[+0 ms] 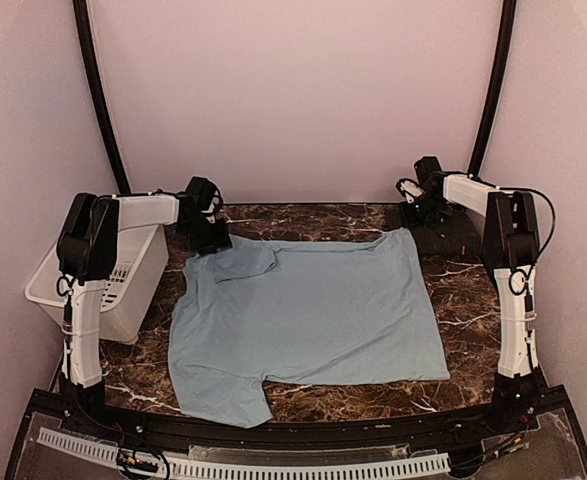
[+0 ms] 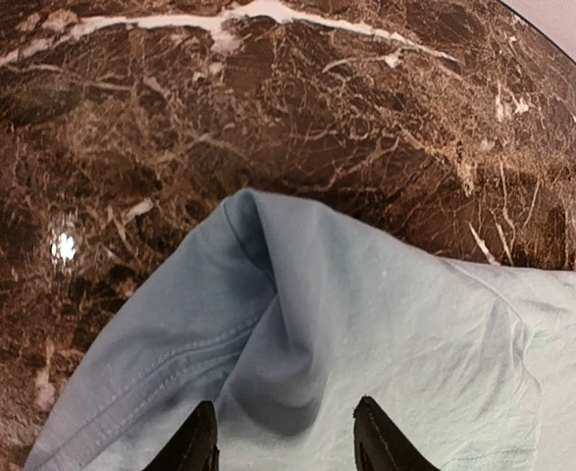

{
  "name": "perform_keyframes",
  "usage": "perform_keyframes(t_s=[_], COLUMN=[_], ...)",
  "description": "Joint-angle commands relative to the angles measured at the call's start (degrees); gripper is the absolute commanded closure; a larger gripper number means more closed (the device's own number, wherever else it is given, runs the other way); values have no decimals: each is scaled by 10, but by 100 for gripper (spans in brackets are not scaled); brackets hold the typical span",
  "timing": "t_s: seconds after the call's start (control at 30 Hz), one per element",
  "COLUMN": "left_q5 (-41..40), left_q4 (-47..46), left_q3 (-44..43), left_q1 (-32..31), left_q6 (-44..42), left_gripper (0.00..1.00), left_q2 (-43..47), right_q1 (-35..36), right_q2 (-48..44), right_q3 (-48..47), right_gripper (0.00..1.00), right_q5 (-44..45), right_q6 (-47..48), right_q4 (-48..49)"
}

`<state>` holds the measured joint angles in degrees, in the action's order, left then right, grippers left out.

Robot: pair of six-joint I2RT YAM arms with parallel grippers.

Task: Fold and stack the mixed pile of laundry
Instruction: Adjust the flattened T-shirt at the center of the board.

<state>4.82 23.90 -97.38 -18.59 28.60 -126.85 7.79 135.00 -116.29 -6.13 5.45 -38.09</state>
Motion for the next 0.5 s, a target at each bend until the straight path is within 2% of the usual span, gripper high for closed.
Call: perform_keyframes(t_s=[0.0, 0.47], left_q5=[-3, 27], left_q4=[9, 43], left_q3=[-37, -82], left_q1=[5, 7], left_q6=[-14, -11], left_gripper=[54, 58], left_q2=[-12, -49], right_q1=[-3, -3], right_q2=[-23, -25], right_q3=[3, 3], right_gripper=[100, 100], right_q5=[4, 7], right_q6=[-2, -2], right_q4=[11, 9])
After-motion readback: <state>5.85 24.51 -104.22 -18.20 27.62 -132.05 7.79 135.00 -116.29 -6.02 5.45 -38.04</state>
